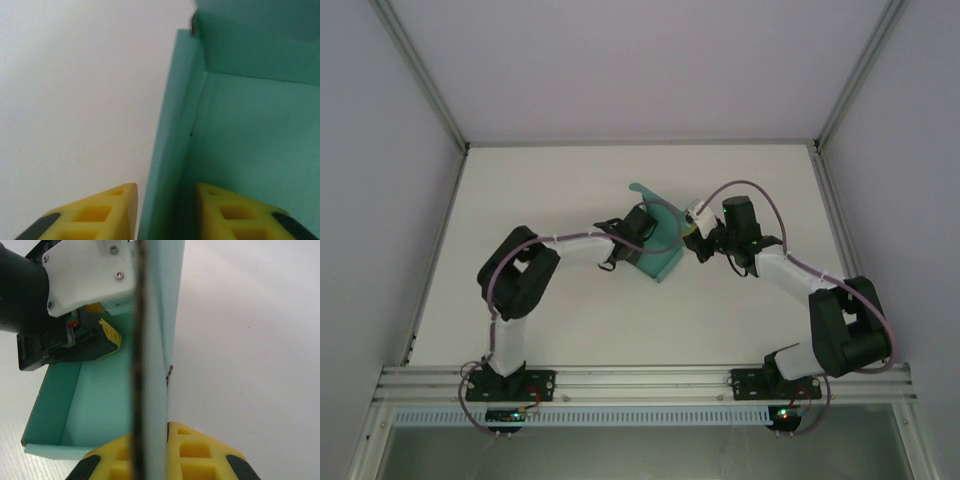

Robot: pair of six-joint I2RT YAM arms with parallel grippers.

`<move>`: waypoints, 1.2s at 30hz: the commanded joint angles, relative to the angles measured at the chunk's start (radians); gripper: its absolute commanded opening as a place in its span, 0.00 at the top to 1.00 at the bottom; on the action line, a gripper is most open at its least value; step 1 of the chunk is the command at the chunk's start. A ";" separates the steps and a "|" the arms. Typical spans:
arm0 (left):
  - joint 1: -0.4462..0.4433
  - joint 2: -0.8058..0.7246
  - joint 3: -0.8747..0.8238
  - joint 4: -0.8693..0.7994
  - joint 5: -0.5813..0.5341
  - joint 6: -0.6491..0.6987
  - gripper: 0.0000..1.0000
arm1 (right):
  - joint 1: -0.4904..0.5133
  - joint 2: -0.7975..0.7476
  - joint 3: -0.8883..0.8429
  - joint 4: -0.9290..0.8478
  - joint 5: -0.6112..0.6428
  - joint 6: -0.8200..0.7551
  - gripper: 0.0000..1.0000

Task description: Assemble paper box

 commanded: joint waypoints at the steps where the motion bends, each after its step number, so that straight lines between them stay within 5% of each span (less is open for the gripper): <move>1: 0.034 -0.076 -0.029 -0.071 0.152 -0.065 0.47 | 0.004 0.012 0.027 -0.001 -0.115 0.003 1.00; 5: 0.052 -0.172 -0.067 -0.038 0.280 -0.091 0.21 | 0.006 0.026 0.033 0.007 -0.124 -0.035 1.00; 9: 0.061 -0.235 -0.091 -0.038 0.284 -0.096 0.00 | 0.005 0.043 0.046 -0.015 -0.175 -0.082 1.00; 21: 0.205 -0.558 -0.242 -0.054 0.381 -0.043 0.01 | -0.037 0.211 0.263 -0.278 -0.316 -0.384 0.95; 24: 0.273 -0.596 -0.240 -0.114 0.423 -0.044 0.01 | -0.062 0.275 0.370 -0.413 -0.300 -0.465 0.73; 26: 0.294 -0.600 -0.241 -0.124 0.426 -0.039 0.01 | -0.079 0.304 0.421 -0.465 -0.285 -0.475 0.49; 29: 0.298 -0.589 -0.234 -0.092 0.437 -0.029 0.01 | -0.092 0.320 0.475 -0.486 -0.234 -0.459 0.35; 36: 0.294 -0.472 -0.092 -0.135 0.498 0.027 0.08 | -0.064 0.232 0.484 -0.492 -0.037 -0.342 0.32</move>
